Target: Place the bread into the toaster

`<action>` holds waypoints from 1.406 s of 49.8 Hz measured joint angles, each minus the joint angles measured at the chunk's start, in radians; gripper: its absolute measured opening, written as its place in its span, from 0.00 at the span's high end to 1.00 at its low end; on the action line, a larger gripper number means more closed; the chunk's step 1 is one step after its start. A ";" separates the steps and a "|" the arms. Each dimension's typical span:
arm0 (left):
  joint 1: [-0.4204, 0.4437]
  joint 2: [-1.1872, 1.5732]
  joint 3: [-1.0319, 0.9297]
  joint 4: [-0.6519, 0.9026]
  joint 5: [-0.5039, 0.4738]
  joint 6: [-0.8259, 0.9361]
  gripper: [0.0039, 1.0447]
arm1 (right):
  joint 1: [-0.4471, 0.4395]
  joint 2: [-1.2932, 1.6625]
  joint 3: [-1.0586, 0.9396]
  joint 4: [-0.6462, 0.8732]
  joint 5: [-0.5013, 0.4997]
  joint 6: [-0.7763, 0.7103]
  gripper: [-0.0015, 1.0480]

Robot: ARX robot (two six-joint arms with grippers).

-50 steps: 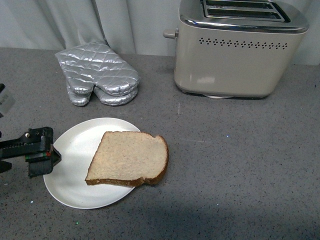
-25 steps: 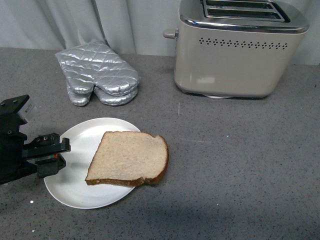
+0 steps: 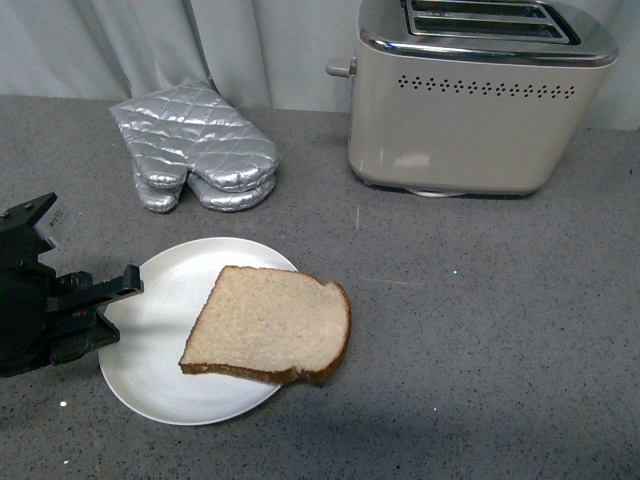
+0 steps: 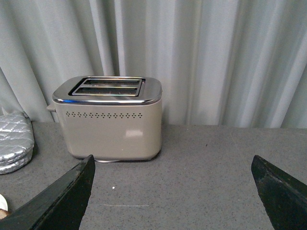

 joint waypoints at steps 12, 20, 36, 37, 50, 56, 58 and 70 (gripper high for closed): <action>-0.074 -0.099 -0.003 -0.014 0.065 -0.137 0.97 | 0.000 0.000 0.000 0.000 0.000 0.000 0.09; -0.176 -0.103 0.052 0.010 0.080 -0.264 0.97 | 0.000 0.000 0.000 0.000 0.000 0.000 0.09; -0.386 0.075 0.255 -0.013 0.028 -0.370 0.97 | 0.000 0.000 0.000 0.000 0.000 0.000 0.09; -0.393 0.084 0.264 -0.014 0.027 -0.373 0.97 | 0.000 0.000 0.000 0.000 0.000 0.000 0.09; -0.522 0.272 0.496 -0.095 -0.014 -0.451 0.97 | 0.000 0.000 0.000 0.000 0.000 0.000 0.09; -0.547 0.311 0.547 -0.107 -0.028 -0.492 0.97 | 0.000 0.000 0.000 0.000 0.000 0.000 0.09; -0.550 0.314 0.547 -0.093 -0.031 -0.510 0.97 | 0.000 0.000 0.000 0.000 0.000 0.000 0.09; -0.520 0.220 0.459 -0.010 -0.134 -0.599 0.53 | 0.000 0.000 0.000 0.000 0.000 0.000 0.09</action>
